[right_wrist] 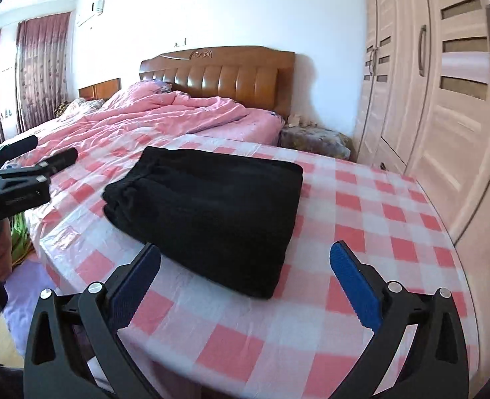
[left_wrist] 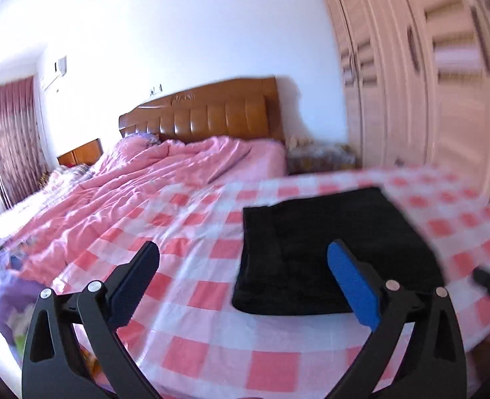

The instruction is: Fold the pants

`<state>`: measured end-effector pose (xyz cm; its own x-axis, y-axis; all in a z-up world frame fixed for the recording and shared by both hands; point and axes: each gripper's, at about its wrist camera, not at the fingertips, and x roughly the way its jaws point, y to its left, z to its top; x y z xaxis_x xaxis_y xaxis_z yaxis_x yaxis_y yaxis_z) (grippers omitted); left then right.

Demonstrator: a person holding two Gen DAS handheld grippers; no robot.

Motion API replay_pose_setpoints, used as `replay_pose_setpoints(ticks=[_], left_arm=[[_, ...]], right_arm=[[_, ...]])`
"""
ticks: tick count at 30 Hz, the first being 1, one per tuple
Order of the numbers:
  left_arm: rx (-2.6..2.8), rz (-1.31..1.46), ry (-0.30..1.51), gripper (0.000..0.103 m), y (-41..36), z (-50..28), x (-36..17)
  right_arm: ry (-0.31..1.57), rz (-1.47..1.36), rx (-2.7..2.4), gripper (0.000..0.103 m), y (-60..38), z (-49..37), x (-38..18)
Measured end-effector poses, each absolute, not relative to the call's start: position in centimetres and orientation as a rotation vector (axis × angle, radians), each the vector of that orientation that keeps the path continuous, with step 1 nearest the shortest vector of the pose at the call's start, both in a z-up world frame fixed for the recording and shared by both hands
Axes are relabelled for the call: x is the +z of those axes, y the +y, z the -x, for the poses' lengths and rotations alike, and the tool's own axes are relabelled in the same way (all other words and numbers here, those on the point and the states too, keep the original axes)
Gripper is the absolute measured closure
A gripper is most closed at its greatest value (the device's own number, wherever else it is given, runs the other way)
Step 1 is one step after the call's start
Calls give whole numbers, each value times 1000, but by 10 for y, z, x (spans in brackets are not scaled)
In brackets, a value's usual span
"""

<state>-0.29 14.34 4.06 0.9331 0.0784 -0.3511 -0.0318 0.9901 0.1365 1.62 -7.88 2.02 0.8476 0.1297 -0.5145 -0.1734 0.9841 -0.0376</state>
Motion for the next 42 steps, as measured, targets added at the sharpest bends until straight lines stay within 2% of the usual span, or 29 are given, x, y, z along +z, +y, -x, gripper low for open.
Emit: replay_pose_setpoints(ticks=[4, 9, 14, 42], left_arm=[[115, -88, 418, 2, 142, 14, 33], [75, -114, 578, 2, 126, 3, -6], [27, -146, 650, 2, 106, 5, -34], [19, -110, 660, 2, 110, 10, -39]], right_arm=[[589, 91, 132, 5, -73, -6, 7], [620, 66, 48, 5, -83, -7, -19], [623, 25, 19, 5, -91, -8, -30], [628, 68, 62, 5, -74, -5, -34]])
